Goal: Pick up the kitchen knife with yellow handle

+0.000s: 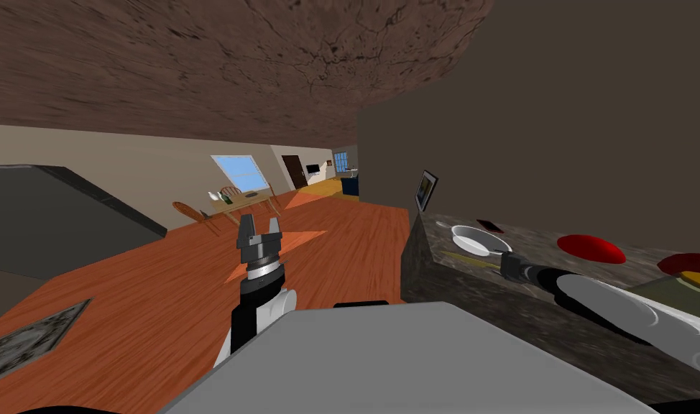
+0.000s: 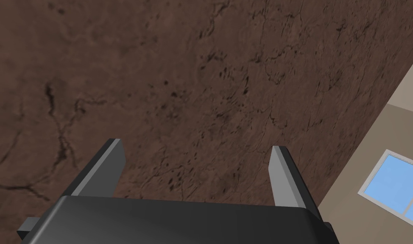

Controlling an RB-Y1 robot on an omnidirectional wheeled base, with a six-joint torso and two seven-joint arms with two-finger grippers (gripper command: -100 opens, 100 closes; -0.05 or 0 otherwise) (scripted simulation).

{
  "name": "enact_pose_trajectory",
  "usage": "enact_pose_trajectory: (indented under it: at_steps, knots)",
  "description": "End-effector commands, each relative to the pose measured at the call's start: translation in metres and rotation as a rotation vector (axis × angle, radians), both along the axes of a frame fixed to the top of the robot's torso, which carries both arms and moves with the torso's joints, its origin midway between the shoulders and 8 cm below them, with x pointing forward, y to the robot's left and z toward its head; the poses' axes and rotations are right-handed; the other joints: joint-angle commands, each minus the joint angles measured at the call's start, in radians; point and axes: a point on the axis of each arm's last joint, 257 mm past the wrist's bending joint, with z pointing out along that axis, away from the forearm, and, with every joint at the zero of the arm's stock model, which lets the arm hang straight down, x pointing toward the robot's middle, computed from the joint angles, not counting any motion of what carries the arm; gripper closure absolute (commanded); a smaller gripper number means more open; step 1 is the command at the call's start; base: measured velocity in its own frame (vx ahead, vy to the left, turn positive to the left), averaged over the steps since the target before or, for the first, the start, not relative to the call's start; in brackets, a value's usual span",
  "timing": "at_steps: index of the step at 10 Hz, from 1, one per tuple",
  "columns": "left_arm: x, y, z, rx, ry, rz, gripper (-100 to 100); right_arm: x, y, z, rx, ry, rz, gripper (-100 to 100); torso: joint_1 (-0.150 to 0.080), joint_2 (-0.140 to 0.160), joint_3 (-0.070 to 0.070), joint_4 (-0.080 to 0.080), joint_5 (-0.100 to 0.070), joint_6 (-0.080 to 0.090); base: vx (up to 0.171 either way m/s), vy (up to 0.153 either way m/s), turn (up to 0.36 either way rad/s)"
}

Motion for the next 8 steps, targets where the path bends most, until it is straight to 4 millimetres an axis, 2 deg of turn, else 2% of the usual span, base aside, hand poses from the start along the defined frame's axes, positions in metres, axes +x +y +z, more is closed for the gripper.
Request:
enact_pose_trajectory:
  at_steps: [1,4,5,8]
  knots:
    - [0.000,0.000,0.000,0.000,0.000,0.000,0,0.009,0.001,-0.002,0.033,-0.017,-0.032,-100,0.000,0.000,0.000,0.000,0.000,0.000,-0.045,0.005,0.116]
    - [0.000,0.000,0.000,0.000,0.000,0.000,0,0.004,-0.006,-0.004,-0.006,0.013,-0.031,-100,0.000,0.002,0.001,0.000,0.000,0.000,-0.042,-0.005,0.011]
    - [0.000,0.000,0.000,0.000,0.000,0.000,0,0.014,-0.003,-0.007,0.036,-0.008,-0.067,-100,0.000,0.000,0.000,0.000,0.000,0.000,-0.046,0.000,0.111]
    - [0.000,0.000,0.000,0.000,0.000,0.000,0,0.008,-0.010,-0.007,-0.005,0.022,-0.067,-100,-0.001,0.001,0.001,0.000,-0.001,0.001,-0.036,-0.005,0.018]
